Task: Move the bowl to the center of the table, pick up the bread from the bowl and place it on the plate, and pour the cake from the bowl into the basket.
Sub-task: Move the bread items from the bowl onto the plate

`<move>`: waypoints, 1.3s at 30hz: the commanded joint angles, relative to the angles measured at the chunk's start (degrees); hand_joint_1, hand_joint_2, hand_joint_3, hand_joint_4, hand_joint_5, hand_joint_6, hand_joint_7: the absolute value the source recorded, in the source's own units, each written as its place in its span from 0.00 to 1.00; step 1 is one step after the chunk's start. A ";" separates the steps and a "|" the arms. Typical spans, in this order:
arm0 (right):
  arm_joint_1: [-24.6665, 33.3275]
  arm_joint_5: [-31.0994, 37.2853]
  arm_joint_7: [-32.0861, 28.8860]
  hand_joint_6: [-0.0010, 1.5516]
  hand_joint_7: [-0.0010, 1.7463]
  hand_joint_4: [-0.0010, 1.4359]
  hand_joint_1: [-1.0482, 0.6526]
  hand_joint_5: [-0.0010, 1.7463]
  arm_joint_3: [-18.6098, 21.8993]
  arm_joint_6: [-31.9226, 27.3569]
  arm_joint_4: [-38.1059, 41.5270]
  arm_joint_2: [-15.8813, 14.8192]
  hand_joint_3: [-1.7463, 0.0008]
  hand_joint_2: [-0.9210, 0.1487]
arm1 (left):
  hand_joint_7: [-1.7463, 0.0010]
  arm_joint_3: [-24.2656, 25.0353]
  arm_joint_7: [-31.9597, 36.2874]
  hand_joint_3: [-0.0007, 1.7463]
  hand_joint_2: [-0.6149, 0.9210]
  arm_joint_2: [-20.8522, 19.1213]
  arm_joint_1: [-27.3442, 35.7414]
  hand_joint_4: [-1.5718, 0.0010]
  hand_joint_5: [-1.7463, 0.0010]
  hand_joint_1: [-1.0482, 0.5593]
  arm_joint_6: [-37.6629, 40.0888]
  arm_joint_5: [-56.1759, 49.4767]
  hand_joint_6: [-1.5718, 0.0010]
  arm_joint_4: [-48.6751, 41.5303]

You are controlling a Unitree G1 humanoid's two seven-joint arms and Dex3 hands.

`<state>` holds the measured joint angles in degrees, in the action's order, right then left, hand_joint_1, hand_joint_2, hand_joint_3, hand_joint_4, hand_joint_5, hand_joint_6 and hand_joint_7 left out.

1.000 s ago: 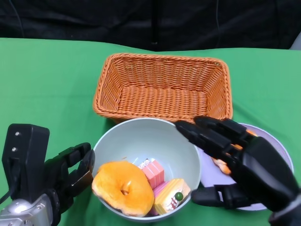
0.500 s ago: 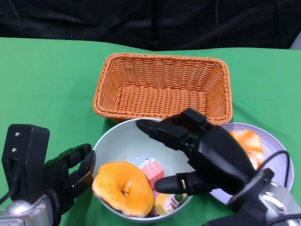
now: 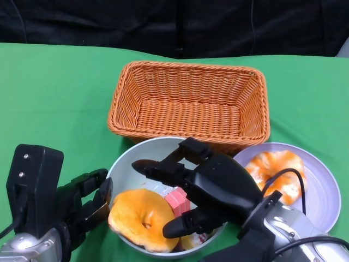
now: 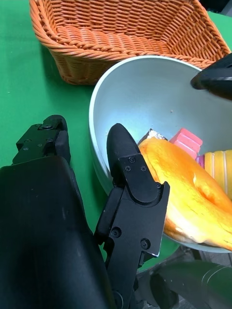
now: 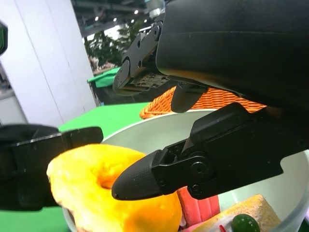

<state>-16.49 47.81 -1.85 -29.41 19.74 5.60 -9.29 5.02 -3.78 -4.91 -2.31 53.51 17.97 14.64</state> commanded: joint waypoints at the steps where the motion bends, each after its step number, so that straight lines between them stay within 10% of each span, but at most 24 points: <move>1: -1.88 -0.39 3.63 0.22 0.04 0.00 0.25 0.54 0.08 -1.35 -0.86 -1.69 0.98 0.00 | 1.00 0.03 -0.30 0.43 1.00 -0.80 0.23 0.99 0.77 0.33 -0.84 -0.69 0.90 0.01; 39: -2.22 -5.02 20.48 0.18 0.03 0.00 0.20 0.45 -0.56 -5.54 -11.22 -5.37 0.98 0.01 | 0.99 3.66 0.73 0.47 1.00 1.40 -0.15 1.00 0.74 0.34 -1.69 -0.09 0.91 -0.31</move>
<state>-19.12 43.80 17.73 -30.31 14.53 -4.37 -13.81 7.92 -3.72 -3.11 -2.32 51.87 18.01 14.08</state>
